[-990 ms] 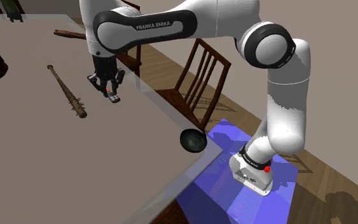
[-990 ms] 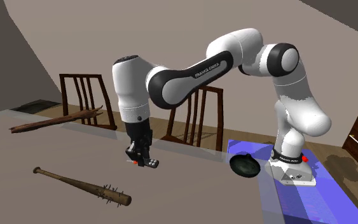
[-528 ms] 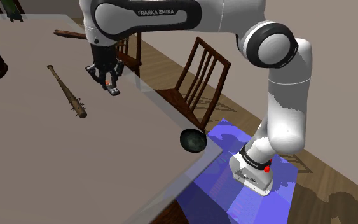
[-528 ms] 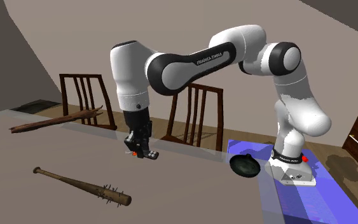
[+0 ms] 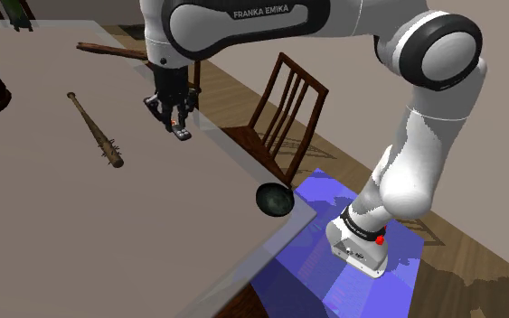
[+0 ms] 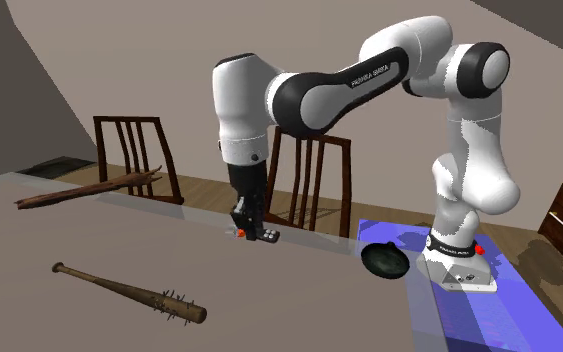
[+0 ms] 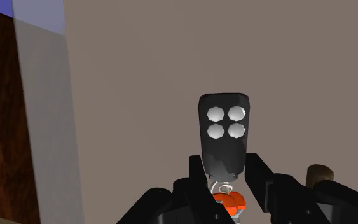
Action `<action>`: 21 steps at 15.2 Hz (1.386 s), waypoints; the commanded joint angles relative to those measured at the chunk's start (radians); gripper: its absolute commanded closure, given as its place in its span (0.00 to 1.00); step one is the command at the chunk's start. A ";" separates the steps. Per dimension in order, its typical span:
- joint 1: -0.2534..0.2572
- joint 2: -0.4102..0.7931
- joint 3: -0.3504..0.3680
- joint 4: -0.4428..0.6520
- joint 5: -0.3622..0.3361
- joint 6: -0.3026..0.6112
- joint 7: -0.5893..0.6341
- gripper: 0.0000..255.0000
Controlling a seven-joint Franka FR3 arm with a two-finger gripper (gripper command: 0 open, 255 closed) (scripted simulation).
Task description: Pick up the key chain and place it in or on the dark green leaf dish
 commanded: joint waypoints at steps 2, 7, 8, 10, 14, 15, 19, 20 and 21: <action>-0.014 -0.128 0.009 -0.167 0.039 0.045 -0.009 1.00; -0.019 -0.335 0.013 -0.404 0.111 0.086 -0.034 1.00; -0.017 -0.376 0.013 -0.447 0.126 0.090 -0.039 1.00; -0.010 -0.459 0.011 -0.529 0.154 0.093 -0.050 1.00; 0.014 -0.624 0.004 -0.679 0.207 0.082 -0.066 1.00; 0.022 -0.666 0.002 -0.714 0.219 0.076 -0.069 1.00; 0.060 -0.838 -0.008 -0.843 0.263 0.035 -0.073 1.00; 0.071 -0.882 -0.010 -0.872 0.273 0.021 -0.072 1.00; 0.083 -0.926 -0.012 -0.901 0.282 0.005 -0.070 1.00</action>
